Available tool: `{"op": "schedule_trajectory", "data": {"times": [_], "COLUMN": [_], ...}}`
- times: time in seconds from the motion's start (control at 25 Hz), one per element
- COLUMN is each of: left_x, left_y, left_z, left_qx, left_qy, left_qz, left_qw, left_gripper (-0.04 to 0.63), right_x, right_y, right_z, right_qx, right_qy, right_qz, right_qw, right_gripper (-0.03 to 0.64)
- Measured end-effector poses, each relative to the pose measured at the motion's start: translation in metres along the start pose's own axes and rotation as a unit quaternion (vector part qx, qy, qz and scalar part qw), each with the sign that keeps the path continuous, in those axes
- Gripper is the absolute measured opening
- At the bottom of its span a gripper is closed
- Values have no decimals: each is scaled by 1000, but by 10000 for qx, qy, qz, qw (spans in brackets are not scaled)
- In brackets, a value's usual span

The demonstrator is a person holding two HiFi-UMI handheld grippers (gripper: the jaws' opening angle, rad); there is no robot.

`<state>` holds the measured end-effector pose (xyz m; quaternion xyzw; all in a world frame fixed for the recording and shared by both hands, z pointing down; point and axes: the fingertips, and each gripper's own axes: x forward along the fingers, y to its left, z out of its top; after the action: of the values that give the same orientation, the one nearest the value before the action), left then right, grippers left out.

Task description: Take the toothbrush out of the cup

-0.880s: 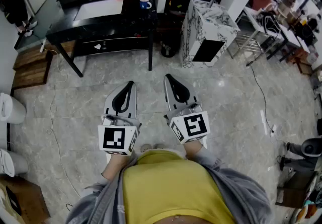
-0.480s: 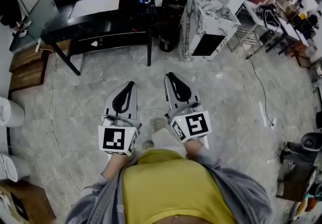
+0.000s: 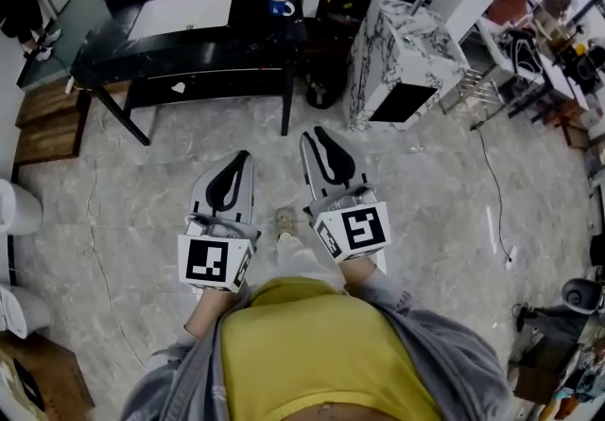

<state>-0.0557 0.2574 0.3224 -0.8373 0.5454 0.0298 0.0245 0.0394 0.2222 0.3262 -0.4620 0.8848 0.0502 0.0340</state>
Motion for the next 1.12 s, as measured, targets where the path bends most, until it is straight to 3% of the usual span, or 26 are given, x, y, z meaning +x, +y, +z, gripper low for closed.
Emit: {"op": "schedule_trajectory", "data": {"times": [0.28,0.56,0.88,1.12], "left_x": [103,186,226,253], "left_y": [52,76,93,103], "left_z": [1,-6,-17,-20], "left_qx": [-21,18,18,32], "left_qy": [-122,-130,29,102], "left_qz": [234,352,589,528], "left_qw": [9996,9993,9983,9985], "left_gripper": [0,0,0,0], "right_x": [99,168,202,216], "right_y": [-61,-119,-157,-179], "right_z": [-16,-37,-50,-56], "right_qx": [-22,60,126,233], "right_qy": [74,111,155,203], "right_qz": [275,413,424,283], "right_qw": [9996,9991,9989,9991], "right_gripper": [89,95,106,109]}}
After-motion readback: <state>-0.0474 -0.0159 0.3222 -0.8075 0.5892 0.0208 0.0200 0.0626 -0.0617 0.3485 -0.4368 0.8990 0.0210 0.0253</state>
